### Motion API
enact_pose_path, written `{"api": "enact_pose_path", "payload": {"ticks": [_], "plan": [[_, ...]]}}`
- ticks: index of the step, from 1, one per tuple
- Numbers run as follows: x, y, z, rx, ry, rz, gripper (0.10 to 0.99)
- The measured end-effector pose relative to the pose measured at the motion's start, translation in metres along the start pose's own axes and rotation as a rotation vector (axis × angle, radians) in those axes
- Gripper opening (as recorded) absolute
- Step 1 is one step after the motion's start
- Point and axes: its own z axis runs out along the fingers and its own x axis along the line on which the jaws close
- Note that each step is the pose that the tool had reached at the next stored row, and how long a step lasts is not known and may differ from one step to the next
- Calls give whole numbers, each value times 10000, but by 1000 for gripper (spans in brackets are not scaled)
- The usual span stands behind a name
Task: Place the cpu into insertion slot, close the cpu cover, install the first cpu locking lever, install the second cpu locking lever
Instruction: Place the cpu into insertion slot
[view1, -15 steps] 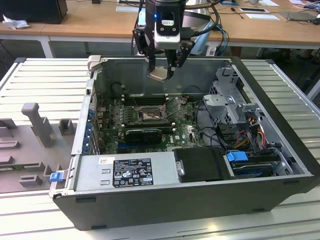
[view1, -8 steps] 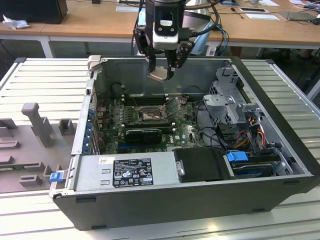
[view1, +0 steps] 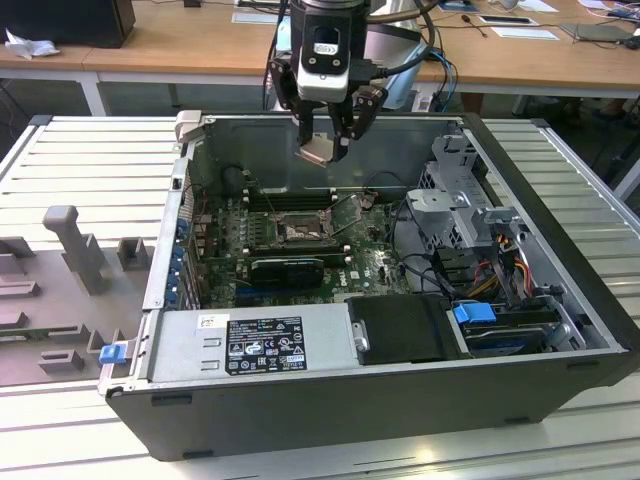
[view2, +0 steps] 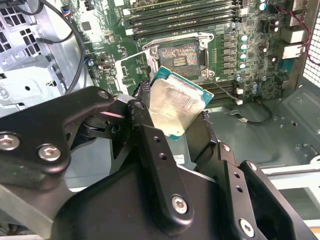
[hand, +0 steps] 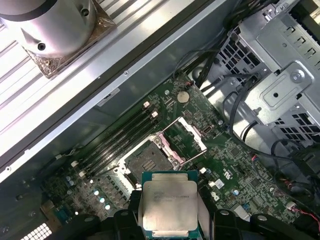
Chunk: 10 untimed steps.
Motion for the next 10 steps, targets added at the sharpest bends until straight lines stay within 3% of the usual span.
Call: {"api": "enact_pose_path", "payload": {"ticks": [6, 10], "plan": [[0, -1, 11, -1, -1, 18, 525], [0, -1, 11, -11, -43, 495, 525]]}}
